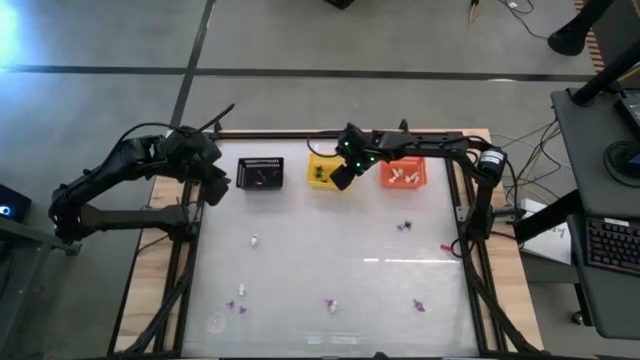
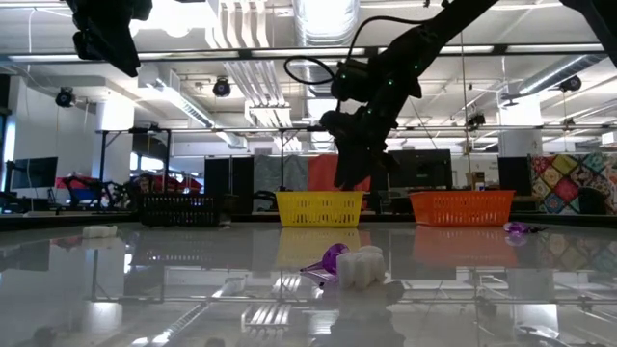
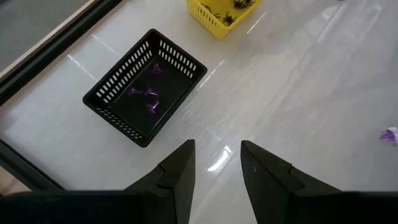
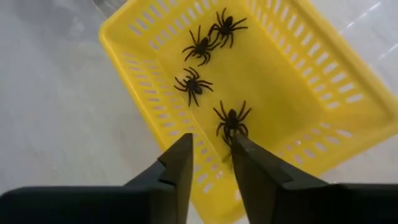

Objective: Sort Halloween decoration
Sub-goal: Put the white skeleton toy into the orange bin

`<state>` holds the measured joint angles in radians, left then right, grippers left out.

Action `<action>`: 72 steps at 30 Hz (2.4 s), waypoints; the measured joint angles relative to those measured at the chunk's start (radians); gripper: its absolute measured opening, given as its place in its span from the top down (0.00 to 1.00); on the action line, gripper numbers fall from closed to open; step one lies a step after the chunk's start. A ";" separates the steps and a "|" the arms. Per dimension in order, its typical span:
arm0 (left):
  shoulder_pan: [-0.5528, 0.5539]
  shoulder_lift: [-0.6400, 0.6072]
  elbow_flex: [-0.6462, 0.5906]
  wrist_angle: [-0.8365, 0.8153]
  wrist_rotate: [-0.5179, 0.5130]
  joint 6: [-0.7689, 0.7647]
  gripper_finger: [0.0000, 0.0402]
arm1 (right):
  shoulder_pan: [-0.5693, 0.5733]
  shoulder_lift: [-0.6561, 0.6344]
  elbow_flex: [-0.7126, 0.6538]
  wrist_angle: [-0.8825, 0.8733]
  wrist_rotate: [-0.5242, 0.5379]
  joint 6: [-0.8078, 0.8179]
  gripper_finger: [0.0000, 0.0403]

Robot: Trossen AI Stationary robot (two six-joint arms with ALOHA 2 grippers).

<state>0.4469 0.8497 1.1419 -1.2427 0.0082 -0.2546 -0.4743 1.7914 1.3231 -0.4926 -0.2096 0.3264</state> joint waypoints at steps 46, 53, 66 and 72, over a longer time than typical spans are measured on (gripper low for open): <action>-0.382 0.150 -0.301 0.163 0.088 -0.305 0.72 | 0.094 -0.108 0.274 -0.887 0.004 -0.096 0.60; -0.433 0.150 -0.310 0.185 0.087 -0.306 0.72 | 0.204 -0.153 0.274 -0.907 0.005 0.023 0.60; -0.466 0.150 -0.397 0.260 0.087 -0.332 0.72 | 0.434 -0.174 0.238 -0.990 0.211 0.267 0.60; -0.468 0.150 -0.435 0.294 0.088 -0.340 0.72 | 0.475 -0.174 0.184 -0.989 0.211 0.336 0.60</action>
<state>-0.0216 1.0000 0.7074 -0.9487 0.0963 -0.5949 0.0008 1.6173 1.5067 -1.4815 0.0012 0.6624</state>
